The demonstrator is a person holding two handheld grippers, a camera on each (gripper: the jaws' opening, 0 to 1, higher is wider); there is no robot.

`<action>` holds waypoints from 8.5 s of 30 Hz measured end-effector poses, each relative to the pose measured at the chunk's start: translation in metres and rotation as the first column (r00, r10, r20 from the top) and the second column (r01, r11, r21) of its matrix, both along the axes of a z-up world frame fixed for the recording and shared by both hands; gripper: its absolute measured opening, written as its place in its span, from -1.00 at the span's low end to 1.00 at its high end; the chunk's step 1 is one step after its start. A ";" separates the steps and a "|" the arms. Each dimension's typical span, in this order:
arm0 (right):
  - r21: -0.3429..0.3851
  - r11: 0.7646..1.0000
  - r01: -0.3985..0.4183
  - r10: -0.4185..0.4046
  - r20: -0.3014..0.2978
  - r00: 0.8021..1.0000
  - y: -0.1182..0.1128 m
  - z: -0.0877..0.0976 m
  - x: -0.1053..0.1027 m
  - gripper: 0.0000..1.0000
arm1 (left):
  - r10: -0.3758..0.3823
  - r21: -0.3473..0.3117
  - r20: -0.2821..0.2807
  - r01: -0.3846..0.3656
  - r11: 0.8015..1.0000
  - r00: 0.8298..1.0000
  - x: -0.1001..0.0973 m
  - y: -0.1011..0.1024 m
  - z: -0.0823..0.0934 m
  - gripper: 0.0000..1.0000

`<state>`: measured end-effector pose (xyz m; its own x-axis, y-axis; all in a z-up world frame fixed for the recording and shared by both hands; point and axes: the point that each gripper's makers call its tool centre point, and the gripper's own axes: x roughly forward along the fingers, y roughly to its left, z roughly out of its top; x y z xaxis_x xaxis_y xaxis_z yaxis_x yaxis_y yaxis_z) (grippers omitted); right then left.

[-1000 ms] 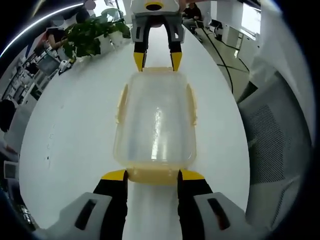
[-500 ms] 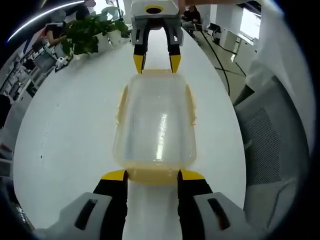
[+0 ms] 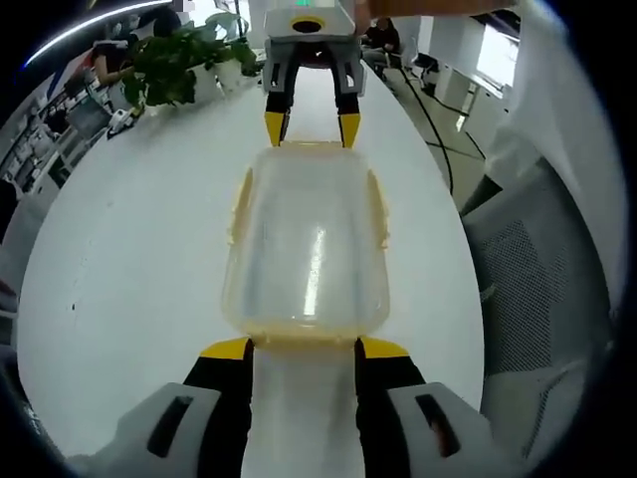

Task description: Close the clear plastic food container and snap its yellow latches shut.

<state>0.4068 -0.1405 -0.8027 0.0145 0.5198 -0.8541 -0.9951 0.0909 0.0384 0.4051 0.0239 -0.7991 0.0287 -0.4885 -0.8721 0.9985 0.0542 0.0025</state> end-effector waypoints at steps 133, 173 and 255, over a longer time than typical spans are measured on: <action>0.206 0.891 0.404 -0.424 0.060 0.904 0.044 0.033 0.005 -0.21 | 0.499 -0.323 -0.101 -0.503 0.802 0.861 -0.001 -0.023 0.044 -0.25; 0.124 0.982 0.146 -0.158 0.095 0.983 0.069 0.028 0.003 -0.25 | 0.068 -0.195 0.089 -0.050 0.980 0.994 -0.003 -0.072 0.032 -0.36; -0.077 0.997 -0.008 -0.004 -0.146 0.989 0.093 0.013 0.032 -0.24 | -0.092 0.071 0.338 0.072 0.995 0.937 -0.032 -0.082 0.009 -0.24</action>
<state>0.4384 -0.0476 -0.7896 -0.1141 0.4522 -0.8846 -0.9796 0.0973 0.1761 0.3734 -0.0582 -0.7900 0.2911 -0.4514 -0.8435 0.9382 -0.0378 0.3440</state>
